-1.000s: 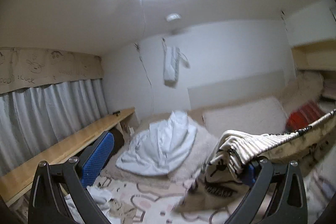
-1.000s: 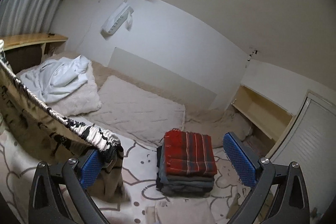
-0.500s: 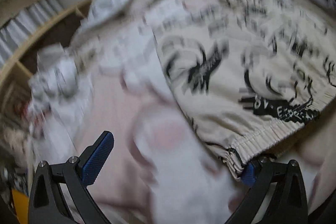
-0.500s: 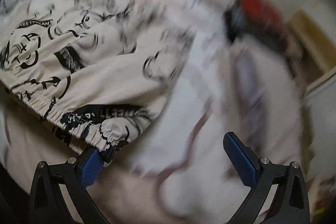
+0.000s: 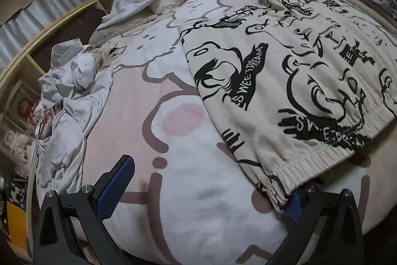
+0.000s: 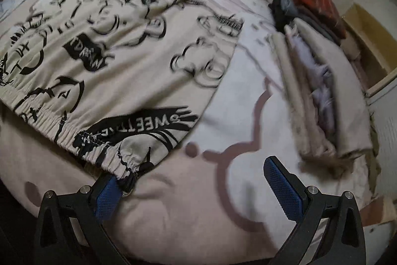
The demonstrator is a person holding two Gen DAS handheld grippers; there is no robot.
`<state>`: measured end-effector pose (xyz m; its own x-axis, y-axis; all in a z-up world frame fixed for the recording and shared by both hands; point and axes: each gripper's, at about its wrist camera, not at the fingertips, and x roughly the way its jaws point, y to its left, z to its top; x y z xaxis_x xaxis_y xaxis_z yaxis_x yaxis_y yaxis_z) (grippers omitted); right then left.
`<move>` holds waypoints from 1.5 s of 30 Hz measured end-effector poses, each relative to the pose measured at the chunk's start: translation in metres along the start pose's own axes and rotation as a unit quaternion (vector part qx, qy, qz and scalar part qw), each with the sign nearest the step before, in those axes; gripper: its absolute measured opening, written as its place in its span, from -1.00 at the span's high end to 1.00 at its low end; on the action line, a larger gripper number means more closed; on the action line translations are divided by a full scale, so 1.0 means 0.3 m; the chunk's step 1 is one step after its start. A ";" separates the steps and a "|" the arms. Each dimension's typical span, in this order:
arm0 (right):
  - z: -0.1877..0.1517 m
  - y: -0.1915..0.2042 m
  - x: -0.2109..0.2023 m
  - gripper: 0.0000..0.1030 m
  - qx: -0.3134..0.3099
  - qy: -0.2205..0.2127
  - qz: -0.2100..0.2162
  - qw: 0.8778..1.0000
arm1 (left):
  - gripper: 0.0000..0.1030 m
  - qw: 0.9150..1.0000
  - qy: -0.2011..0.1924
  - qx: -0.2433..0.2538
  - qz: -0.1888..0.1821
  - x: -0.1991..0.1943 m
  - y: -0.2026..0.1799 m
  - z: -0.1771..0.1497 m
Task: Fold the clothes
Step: 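Lay the sweatshirt flat on the bed with both tools and release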
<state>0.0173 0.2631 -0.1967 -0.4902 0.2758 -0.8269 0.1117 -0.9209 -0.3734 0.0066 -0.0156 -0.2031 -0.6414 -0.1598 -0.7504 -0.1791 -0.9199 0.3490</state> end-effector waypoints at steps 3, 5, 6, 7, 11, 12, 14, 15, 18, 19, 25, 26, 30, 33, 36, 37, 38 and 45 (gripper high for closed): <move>-0.008 0.010 -0.038 -1.00 -0.009 -0.032 -0.012 0.999 | -1.00 0.999 -0.003 -0.003 -0.045 -0.013 0.013 -0.005; -0.015 0.010 -0.078 -1.00 -0.014 -0.057 -0.012 0.998 | -1.00 0.991 0.004 0.003 -0.133 -0.023 0.040 -0.011; -0.021 0.010 -0.095 -1.00 -0.016 -0.063 -0.003 0.998 | -1.00 0.986 0.011 0.009 -0.168 -0.029 0.053 -0.015; -0.027 0.009 -0.109 -1.00 -0.018 -0.066 0.009 0.998 | -1.00 0.980 0.021 0.015 -0.195 -0.036 0.069 -0.018; -0.059 0.011 -0.154 -1.00 -0.026 -0.056 0.061 0.996 | -1.00 0.956 0.037 0.029 -0.289 -0.088 0.147 -0.007; -0.067 0.008 -0.165 -1.00 -0.025 -0.053 0.075 0.995 | -1.00 0.952 0.034 0.028 -0.304 -0.103 0.169 0.006; -0.071 -0.012 -0.208 -1.00 0.002 -0.059 0.106 0.993 | -1.00 0.954 0.013 0.014 -0.298 -0.120 0.219 0.062; -0.062 -0.028 -0.228 -1.00 0.023 -0.067 0.118 0.991 | -1.00 0.959 0.004 0.000 -0.284 -0.113 0.249 0.103; -0.014 -0.072 -0.258 -1.00 0.083 -0.086 0.150 0.981 | -0.95 0.967 -0.019 -0.060 -0.248 -0.041 0.335 0.237; 0.012 -0.087 -0.253 -1.00 0.100 -0.091 0.163 0.977 | -0.88 0.968 -0.026 -0.080 -0.238 -0.011 0.360 0.280; 0.157 -0.069 -0.130 -0.15 0.133 -0.098 0.200 0.966 | -0.27 0.966 -0.005 -0.155 -0.208 0.266 0.390 0.512; 0.157 -0.053 -0.088 0.12 0.131 -0.080 0.205 0.966 | -0.20 0.965 0.004 -0.160 -0.208 0.314 0.379 0.542; 0.129 0.007 0.075 0.30 0.128 -0.002 0.221 0.967 | 0.03 0.974 0.052 -0.137 -0.176 0.491 0.314 0.632; 0.093 0.030 0.077 0.30 0.123 -0.032 0.211 0.969 | 0.03 0.973 0.079 -0.135 -0.169 0.586 0.286 0.661; 0.095 0.048 0.072 0.30 0.115 -0.035 0.196 0.973 | 0.06 0.968 0.102 -0.138 -0.181 0.647 0.256 0.680; 0.096 0.049 0.073 0.30 0.115 -0.035 0.195 0.973 | 0.18 0.968 0.102 -0.138 -0.182 0.651 0.249 0.682; 0.096 0.048 0.075 0.30 0.116 -0.035 0.195 0.973 | 0.64 0.968 0.103 -0.137 -0.183 0.655 0.242 0.683; 0.089 0.035 0.080 0.29 0.120 -0.037 0.200 0.972 | 0.91 0.979 0.063 -0.154 -0.117 0.594 0.352 0.650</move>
<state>-0.0165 0.2527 -0.2091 -0.5106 -0.1303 -0.8499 0.1056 -0.9905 0.0884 -0.2721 -0.0713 -0.1904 -0.5089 0.0440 -0.8597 -0.0646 -0.9978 -0.0128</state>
